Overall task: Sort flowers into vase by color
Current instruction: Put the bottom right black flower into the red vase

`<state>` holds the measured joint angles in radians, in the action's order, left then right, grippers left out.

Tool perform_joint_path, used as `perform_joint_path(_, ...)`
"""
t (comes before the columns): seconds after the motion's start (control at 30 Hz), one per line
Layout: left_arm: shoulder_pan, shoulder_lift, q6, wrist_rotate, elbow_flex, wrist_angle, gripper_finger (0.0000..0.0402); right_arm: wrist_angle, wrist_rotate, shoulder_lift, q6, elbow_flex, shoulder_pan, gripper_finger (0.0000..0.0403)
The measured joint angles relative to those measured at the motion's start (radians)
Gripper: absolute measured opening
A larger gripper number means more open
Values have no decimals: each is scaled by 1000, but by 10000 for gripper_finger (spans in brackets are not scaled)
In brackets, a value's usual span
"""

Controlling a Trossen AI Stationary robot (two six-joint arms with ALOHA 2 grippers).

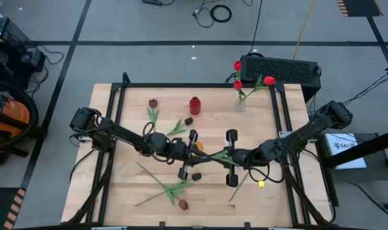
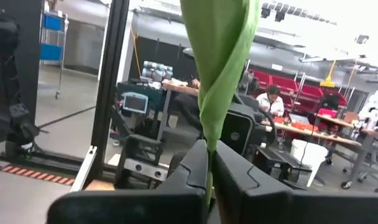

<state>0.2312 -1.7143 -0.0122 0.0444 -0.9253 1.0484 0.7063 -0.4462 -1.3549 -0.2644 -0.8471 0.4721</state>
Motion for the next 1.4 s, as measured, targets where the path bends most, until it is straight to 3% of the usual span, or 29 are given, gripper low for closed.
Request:
perform_joint_path(0.2,-8,88,33,-32,0,-213,156,-122,-1,53,80,0,0,3)
perform_joint_path(0.37,6,187,56,-208,0,-397,207,-337,-5,93,215,-32,-24,2)
perform_joint_path(0.5,22,200,83,-317,0,-396,212,-534,-26,69,363,-109,-66,2)
perform_joint_path(0.8,25,198,106,-296,1,-401,212,-733,-28,-58,410,-236,-82,2)
perform_joint_path(1.4,27,199,103,-276,-2,-507,210,-819,-23,-119,419,-304,-81,2)
